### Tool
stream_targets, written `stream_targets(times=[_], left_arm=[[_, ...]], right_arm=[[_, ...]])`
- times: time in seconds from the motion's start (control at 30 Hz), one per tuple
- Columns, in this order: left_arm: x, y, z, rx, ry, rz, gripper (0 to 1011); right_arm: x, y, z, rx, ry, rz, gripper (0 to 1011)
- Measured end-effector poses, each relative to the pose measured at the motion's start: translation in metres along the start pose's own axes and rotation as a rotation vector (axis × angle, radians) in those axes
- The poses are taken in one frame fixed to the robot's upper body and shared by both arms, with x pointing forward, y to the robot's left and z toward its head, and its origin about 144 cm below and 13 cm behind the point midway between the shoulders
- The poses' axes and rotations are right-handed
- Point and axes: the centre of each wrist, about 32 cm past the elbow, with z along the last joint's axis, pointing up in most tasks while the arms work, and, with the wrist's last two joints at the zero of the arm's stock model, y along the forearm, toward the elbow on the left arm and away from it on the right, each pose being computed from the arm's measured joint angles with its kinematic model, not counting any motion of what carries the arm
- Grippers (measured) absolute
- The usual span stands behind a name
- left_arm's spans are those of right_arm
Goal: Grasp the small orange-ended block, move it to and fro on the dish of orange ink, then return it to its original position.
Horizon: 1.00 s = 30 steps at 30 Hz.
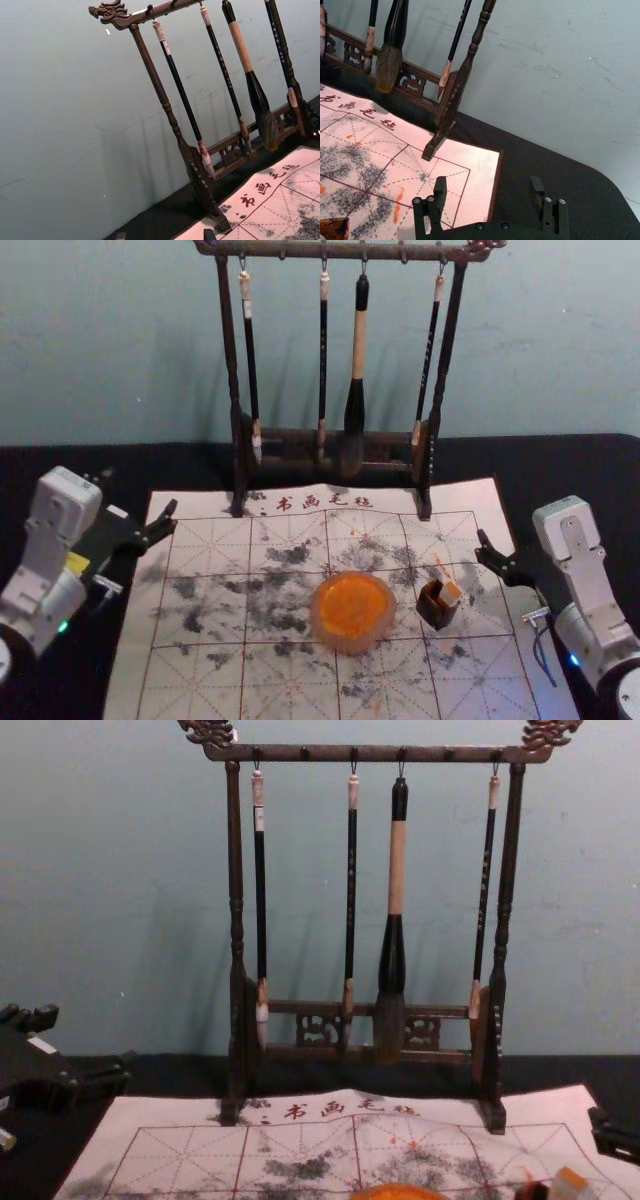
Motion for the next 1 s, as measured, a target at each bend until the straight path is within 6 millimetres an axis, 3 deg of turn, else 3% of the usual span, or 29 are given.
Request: stream_targets(times=[1.0], left_arm=[[0.0000, 0.0000, 0.0000, 0.000, 0.000, 0.000, 1001]], right_arm=[[0.0004, 0.0000, 0.0003, 0.001, 0.001, 0.001, 1002]])
